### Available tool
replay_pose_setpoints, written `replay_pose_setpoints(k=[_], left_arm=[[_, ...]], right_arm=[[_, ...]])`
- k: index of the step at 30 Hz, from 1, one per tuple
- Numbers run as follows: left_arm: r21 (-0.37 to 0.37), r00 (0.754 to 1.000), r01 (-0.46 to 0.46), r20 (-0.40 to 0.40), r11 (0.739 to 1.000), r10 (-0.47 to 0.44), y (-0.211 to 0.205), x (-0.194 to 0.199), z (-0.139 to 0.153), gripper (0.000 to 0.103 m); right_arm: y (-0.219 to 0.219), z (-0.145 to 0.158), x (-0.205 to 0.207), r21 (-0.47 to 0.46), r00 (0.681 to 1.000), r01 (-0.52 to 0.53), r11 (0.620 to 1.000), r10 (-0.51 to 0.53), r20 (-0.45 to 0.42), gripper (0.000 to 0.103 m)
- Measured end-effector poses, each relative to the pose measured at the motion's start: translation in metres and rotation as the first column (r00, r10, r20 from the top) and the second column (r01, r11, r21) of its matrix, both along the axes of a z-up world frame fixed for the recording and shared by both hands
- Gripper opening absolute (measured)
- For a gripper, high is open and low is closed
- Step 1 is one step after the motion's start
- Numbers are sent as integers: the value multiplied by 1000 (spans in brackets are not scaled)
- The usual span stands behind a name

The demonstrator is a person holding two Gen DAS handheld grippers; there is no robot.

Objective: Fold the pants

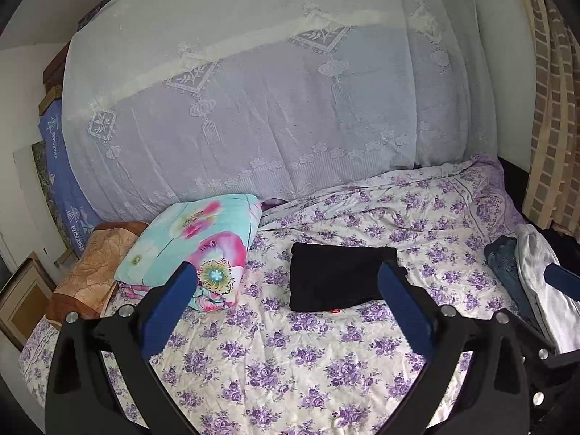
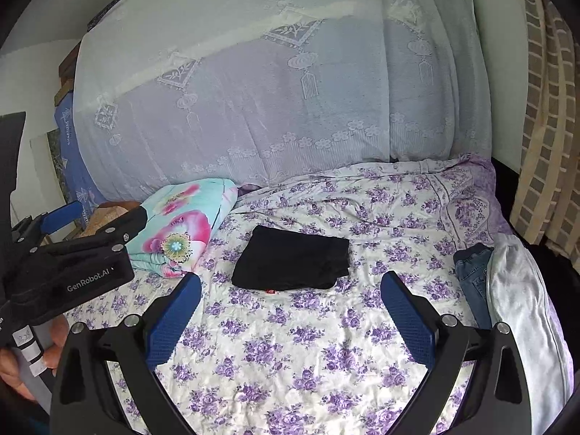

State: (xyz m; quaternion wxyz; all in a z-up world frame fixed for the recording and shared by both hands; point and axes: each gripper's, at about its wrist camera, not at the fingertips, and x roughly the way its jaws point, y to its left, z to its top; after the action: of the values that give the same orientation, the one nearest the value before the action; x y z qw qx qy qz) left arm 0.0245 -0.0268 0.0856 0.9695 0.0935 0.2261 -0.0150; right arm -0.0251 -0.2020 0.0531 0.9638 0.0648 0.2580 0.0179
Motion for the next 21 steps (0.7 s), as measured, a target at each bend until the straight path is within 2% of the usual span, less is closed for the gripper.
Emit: replay_pose_setpoints(k=[4,7,13,18,21], left_arm=[[-28,998,54,29,998,-54,2,-1,1,97],[-46,997,83,8,996,-82,0,4,-1,95],[-45,996,73,-45,996,-75,1,21,-12,95],[-50,996,57,-59,997,-60,6,30,-17,95],[-18,998,28,-58,999,-29,5,35,-21,95]], right_arm=[[5,-3,-2,1,1000,23,1000,-23,-8,100],[7,-6,1,-11,999,50,999,-50,-20,100],[11,-12,8,-29,996,84,996,-85,-39,100],[9,-17,14,27,994,88,996,-86,-68,100],[9,-19,17,19,992,108,994,-107,-72,100]])
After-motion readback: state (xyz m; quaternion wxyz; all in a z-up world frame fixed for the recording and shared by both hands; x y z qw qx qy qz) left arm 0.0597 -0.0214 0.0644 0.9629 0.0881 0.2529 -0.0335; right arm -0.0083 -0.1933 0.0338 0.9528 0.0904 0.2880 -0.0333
